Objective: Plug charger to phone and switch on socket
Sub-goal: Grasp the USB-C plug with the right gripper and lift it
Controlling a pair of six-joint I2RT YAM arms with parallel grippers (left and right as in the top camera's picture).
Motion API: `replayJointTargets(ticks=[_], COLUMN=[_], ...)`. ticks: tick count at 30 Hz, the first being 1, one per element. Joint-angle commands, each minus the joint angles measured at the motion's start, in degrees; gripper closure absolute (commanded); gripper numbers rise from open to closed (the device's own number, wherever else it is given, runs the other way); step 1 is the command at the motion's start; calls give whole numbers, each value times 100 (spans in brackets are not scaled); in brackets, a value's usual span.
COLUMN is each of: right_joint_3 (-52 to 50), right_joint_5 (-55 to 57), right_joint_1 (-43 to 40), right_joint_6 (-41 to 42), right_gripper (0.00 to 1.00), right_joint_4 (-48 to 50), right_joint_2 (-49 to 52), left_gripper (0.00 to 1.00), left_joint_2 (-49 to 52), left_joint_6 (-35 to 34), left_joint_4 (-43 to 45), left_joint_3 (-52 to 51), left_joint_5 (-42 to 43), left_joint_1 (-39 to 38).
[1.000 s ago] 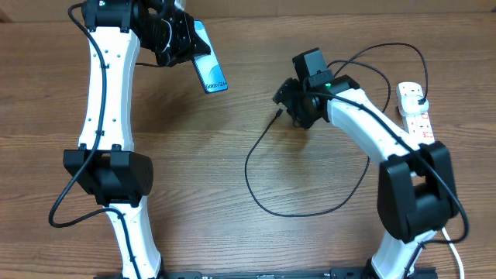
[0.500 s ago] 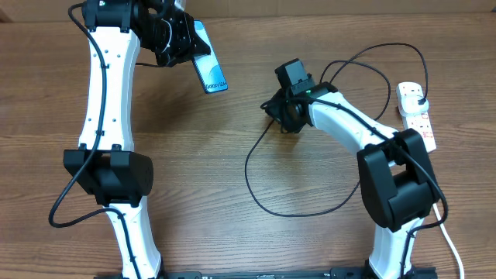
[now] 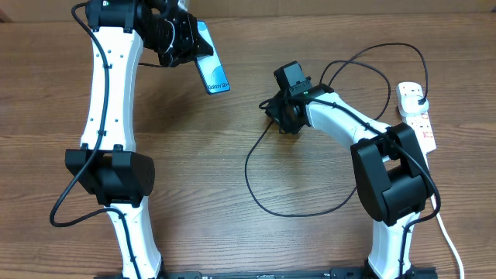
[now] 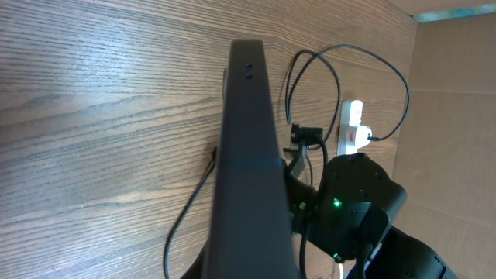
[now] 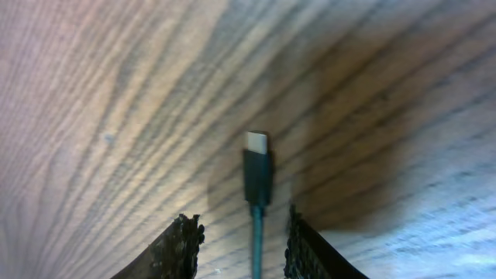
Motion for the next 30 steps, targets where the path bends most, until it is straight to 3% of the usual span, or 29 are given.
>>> replayJointTargets(ticks=[1, 12, 19, 30], right_joint_3=[-42, -42, -42, 7], right_joint_5=[-2, -7, 2, -581], right_joint_1=[24, 90, 87, 85], right_joint_6=[46, 195, 116, -1801], right_gripper=[62, 63, 76, 96], right_joint_4=[46, 57, -7, 267], right_joint_2=[61, 474, 542, 540], left_gripper=[96, 96, 96, 96], left_joint_2=[-122, -122, -122, -122], left_joint_6=[111, 116, 116, 114], left_joint_4=[9, -33, -33, -33], left_joint_3=[120, 120, 120, 120], left_joint_5=[92, 90, 90, 90], left_joint_1=[-44, -44, -44, -42])
